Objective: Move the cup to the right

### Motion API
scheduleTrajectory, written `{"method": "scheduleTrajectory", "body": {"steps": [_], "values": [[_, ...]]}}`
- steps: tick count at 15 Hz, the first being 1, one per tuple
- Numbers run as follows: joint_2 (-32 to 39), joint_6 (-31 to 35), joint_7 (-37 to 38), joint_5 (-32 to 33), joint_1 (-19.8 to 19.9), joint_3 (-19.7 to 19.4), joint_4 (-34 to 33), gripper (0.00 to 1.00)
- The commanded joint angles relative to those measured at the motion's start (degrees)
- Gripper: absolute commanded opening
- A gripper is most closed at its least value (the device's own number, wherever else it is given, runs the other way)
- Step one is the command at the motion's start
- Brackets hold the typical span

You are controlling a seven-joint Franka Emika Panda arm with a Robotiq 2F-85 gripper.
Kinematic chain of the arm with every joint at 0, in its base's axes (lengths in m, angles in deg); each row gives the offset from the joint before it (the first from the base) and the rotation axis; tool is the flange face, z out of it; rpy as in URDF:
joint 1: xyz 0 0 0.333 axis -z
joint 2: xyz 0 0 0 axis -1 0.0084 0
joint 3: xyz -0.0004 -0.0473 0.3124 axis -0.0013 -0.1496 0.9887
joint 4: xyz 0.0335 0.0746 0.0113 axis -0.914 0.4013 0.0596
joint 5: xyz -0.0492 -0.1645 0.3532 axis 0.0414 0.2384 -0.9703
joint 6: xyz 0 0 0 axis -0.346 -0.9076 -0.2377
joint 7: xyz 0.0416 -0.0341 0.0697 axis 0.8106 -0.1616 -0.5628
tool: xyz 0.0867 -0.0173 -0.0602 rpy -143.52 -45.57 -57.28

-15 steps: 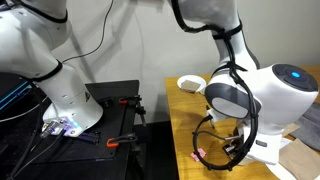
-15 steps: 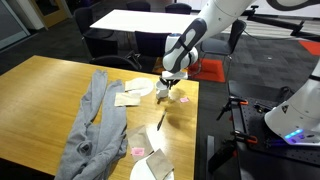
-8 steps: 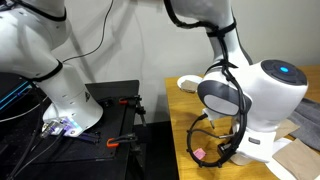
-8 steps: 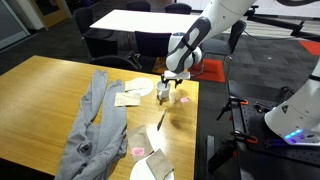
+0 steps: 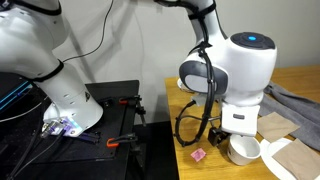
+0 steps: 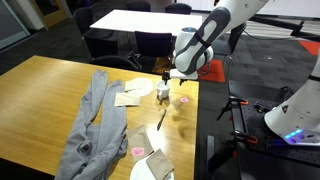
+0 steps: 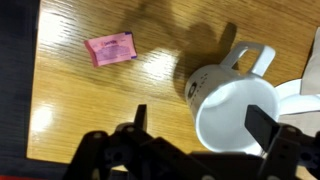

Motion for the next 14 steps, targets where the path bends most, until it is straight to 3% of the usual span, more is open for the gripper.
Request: {"method": "scheduleTrajectory", "body": {"steps": [1,7,14], "values": [[-7.00,2.70,-1.36,3.22,-2.26,-0.76,6.56,1.00],[-13.67,1.22,-9.19,8.86,-2.66,0.96,9.70,1.00],[-20.69,-5.35,-20.86,14.41,-1.69,4.62,10.75,1.00]]}}
